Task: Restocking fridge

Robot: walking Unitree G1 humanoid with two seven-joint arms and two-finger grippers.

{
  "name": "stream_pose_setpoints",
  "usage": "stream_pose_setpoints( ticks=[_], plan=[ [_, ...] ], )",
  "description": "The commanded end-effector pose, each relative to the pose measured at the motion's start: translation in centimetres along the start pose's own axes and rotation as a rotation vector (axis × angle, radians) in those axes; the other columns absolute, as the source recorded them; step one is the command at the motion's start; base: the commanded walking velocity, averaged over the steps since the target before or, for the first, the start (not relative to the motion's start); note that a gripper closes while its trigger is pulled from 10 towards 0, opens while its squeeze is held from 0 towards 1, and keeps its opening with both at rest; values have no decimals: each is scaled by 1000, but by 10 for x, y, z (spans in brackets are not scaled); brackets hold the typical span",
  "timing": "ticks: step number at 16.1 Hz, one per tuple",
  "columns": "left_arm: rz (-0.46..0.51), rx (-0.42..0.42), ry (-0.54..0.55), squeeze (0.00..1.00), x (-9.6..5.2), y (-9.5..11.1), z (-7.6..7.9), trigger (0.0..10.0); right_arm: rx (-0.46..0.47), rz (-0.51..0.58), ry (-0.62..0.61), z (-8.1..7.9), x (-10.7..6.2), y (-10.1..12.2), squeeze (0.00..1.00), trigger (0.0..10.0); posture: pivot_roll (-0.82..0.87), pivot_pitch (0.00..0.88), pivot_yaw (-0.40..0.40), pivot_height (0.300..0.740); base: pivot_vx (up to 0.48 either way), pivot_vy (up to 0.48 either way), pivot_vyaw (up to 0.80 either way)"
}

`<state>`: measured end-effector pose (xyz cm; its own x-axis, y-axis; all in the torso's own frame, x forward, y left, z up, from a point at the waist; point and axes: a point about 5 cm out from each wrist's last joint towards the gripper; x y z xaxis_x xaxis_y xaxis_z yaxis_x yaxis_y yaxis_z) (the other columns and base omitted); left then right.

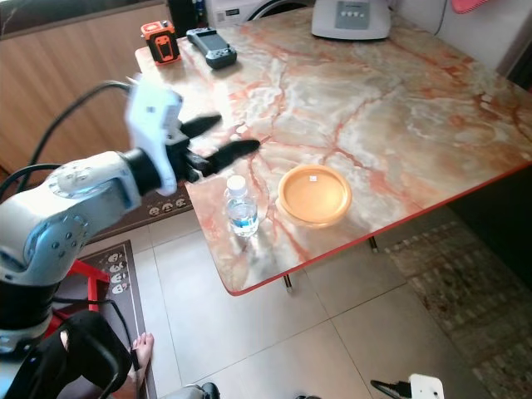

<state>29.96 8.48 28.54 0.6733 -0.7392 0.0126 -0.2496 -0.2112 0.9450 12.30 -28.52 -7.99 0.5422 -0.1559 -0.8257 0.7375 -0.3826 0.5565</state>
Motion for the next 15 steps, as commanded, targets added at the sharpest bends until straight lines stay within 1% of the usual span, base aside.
stream_pose_setpoints(
  ticks=[1, 3, 4, 5, 6, 7, 8, 9, 11, 13, 15],
  plan=[
    [-47, 5, -32, 0, 5, 6, 2, 10000, 0, -30, -13, 5, -2, -7, 0, 10000, 131, 150, 10, 740, 0, 0, 0],
    [-72, -14, -148, 0, 13, 10, 11, 10000, 0, -27, -12, 4, -2, -6, 0, 10000, 123, 151, 18, 740, 0, 0, 0],
    [-117, -16, -169, 0, 17, 5, 14, 10000, 38, -14, -25, 5, -2, -7, 0, 10000, 121, 152, 25, 740, 0, 0, 0],
    [-211, 70, -117, 0, 22, -3, 10, 10000, 55, -4, -28, 5, -2, -6, 0, 10000, 123, 170, 29, 740, 0, 0, 0],
    [-231, 84, -99, 0, 22, -3, 7, 10000, 61, -2, -32, 5, -2, -6, 0, 10000, 122, 172, 32, 740, 0, 0, 0],
    [-251, 81, -33, 0, 24, -3, -3, 10000, 74, 0, -39, 5, -2, -7, 0, 10000, 127, 182, 32, 740, 0, 0, 0],
    [-301, 76, 49, 0, 27, -7, -13, 10000, 75, -2, -39, 5, -2, -7, 0, 10000, 127, 187, 27, 740, 0, 0, 0],
    [-298, 55, 20, 0, 27, -11, -11, 10000, 82, -4, -44, 5, -2, -8, 0, 10000, 121, 193, 28, 740, 0, 0, 0],
    [-289, 6, 21, 0, 29, -10, -12, 10000, 82, -3, -44, 6, -3, -8, 0, 10000, 124, 200, 26, 740, 0, 0, 0],
    [-273, -65, -10, 0, 31, -11, -10, 10000, 84, -2, -47, 6, -3, -8, 0, 10000, 116, 204, 30, 740, 0, 0, 0],
    [-273, -49, -57, 0, 32, -11, -6, 10000, 84, 1, -45, 6, -3, -8, 0, 10000, 108, 209, 33, 740, 0, 0, 0]
  ],
)
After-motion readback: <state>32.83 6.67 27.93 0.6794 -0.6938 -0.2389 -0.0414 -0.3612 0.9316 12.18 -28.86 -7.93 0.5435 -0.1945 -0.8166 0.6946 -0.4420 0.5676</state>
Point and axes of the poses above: a point about 5 cm out from each wrist's last joint towards the gripper, its own x axis pointing out of the wrist towards the gripper, its own y axis along the axis of the wrist's last joint, z = x × y, and after that the axes turned 13 degrees about x, right-handed
